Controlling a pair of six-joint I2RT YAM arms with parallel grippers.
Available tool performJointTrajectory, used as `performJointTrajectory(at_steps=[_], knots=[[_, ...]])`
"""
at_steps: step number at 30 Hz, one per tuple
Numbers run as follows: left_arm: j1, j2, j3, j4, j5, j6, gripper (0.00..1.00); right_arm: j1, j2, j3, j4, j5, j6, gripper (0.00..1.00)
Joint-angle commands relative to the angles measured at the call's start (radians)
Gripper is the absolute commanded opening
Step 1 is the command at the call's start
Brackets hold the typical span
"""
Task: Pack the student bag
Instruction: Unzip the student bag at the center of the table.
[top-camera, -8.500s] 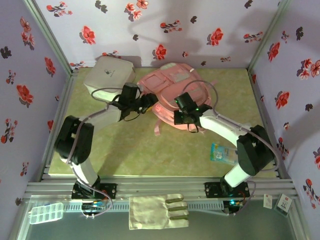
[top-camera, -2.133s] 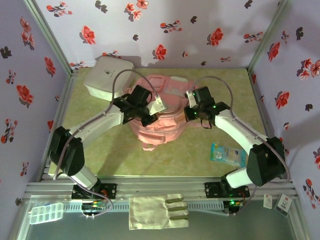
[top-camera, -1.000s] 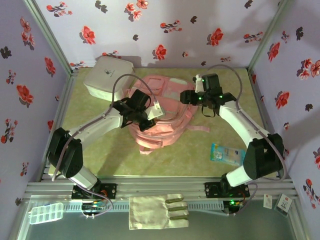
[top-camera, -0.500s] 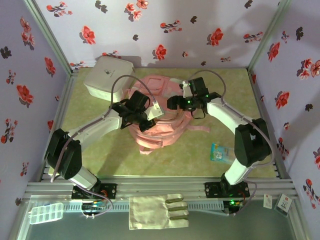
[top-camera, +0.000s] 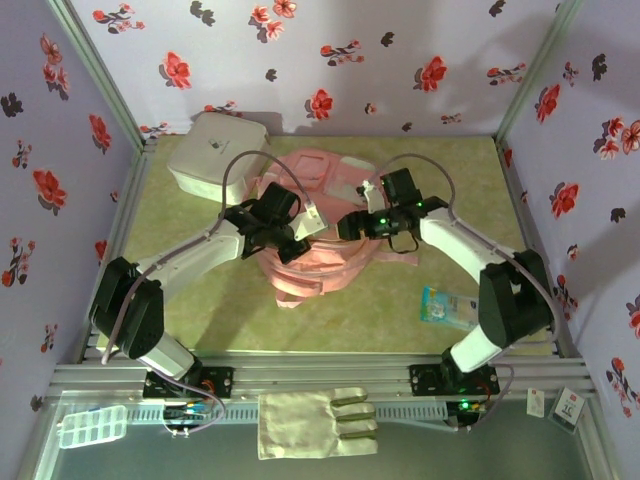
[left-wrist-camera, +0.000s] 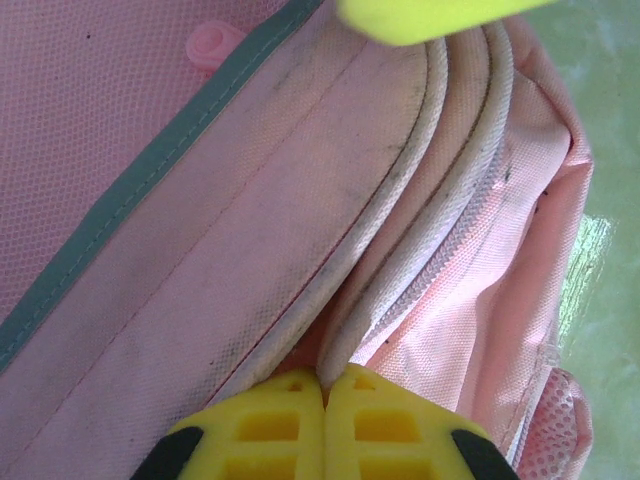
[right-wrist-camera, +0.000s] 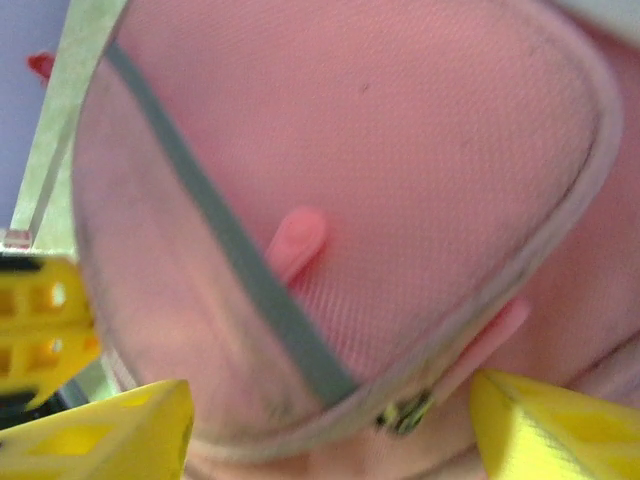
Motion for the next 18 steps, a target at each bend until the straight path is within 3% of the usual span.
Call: performJointTrajectory(at_steps=[1, 6, 9, 12, 15, 18], knots=[[0.007, -0.002, -0.011, 0.084, -0.041, -0.026, 0.0, 0.015, -0.054, -0.045, -0.081, -0.057, -0.056, 0.7], [0.006, -0.01, -0.011, 0.077, -0.039, -0.021, 0.0, 0.013, -0.075, -0.041, -0.077, 0.024, -0.089, 0.6], [0.007, -0.013, -0.009, 0.058, -0.035, -0.014, 0.03, -0.012, -0.088, -0.041, 0.0, 0.117, -0.016, 0.67], [0.005, -0.022, -0.016, 0.047, -0.029, -0.018, 0.07, -0.038, -0.078, -0.025, 0.056, 0.115, 0.046, 0.7], [0.006, -0.047, -0.01, 0.015, 0.002, -0.024, 0.18, -0.039, -0.051, 0.004, 0.073, 0.11, 0.065, 0.69], [0.006, -0.09, -0.01, 0.002, 0.02, -0.03, 0.4, -0.039, -0.012, 0.034, 0.078, 0.105, 0.065, 0.68]])
